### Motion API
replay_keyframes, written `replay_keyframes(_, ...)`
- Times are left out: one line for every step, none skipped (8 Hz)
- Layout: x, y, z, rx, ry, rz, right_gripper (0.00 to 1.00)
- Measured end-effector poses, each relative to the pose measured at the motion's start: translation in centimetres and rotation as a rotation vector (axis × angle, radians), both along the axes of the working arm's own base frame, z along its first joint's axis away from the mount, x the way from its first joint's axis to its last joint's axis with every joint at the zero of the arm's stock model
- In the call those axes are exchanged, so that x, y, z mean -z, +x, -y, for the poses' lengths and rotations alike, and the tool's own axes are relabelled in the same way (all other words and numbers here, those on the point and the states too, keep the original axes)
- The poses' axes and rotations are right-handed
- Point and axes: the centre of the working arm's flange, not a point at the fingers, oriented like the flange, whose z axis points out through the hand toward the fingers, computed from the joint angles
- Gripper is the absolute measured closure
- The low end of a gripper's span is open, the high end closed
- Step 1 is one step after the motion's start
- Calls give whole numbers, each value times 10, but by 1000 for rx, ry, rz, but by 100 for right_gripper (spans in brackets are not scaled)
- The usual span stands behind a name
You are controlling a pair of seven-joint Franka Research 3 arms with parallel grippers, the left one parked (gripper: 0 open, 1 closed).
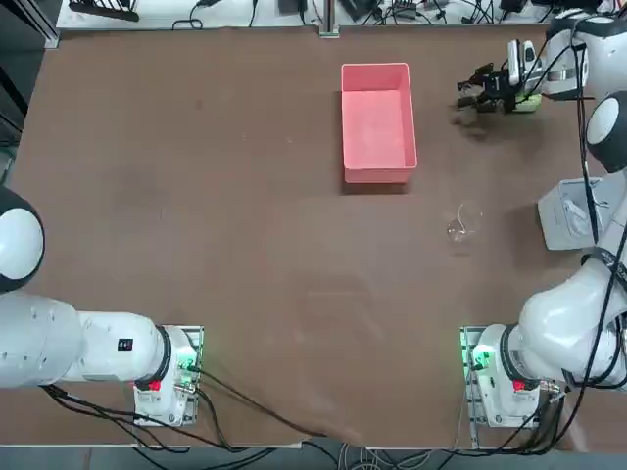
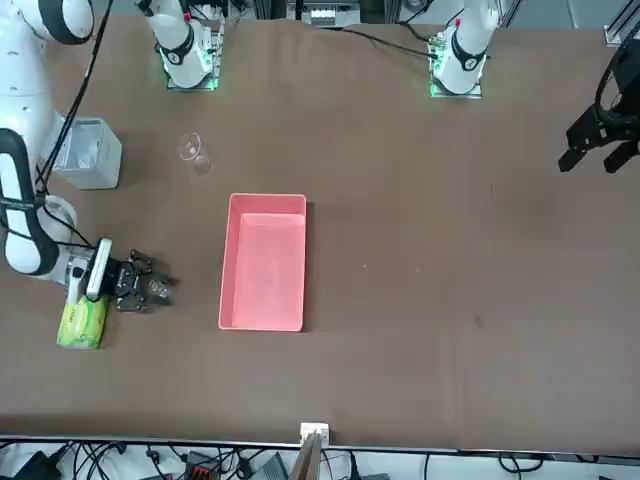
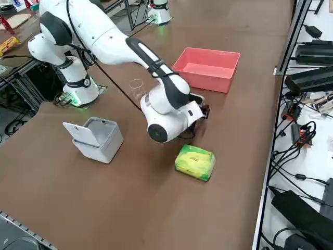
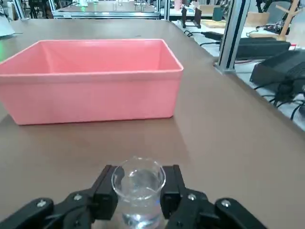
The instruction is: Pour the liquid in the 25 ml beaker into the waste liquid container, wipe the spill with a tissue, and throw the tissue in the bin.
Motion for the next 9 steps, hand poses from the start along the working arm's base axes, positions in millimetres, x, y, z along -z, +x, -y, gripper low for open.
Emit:
replay_keyframes(-12, 2, -2, -4, -5, 15, 53)
replay_keyframes(-23, 3, -5, -10, -9, 27, 53)
replay_keyframes(-33, 4, -10, -17, -12, 38, 53)
replay_keyframes(-42, 5, -16, -25, -15, 46, 53)
replay_keyframes(-51, 5, -24, -33, -17, 48, 53)
replay_keyframes(-58, 5, -33, -42, -17, 45, 53)
replay_keyframes(-66, 6, -43, -49, -18, 40, 53)
replay_keyframes(-75, 7, -53, -53, -23, 36, 53)
replay_keyframes(-83, 8, -63, -54, -32, 33, 53)
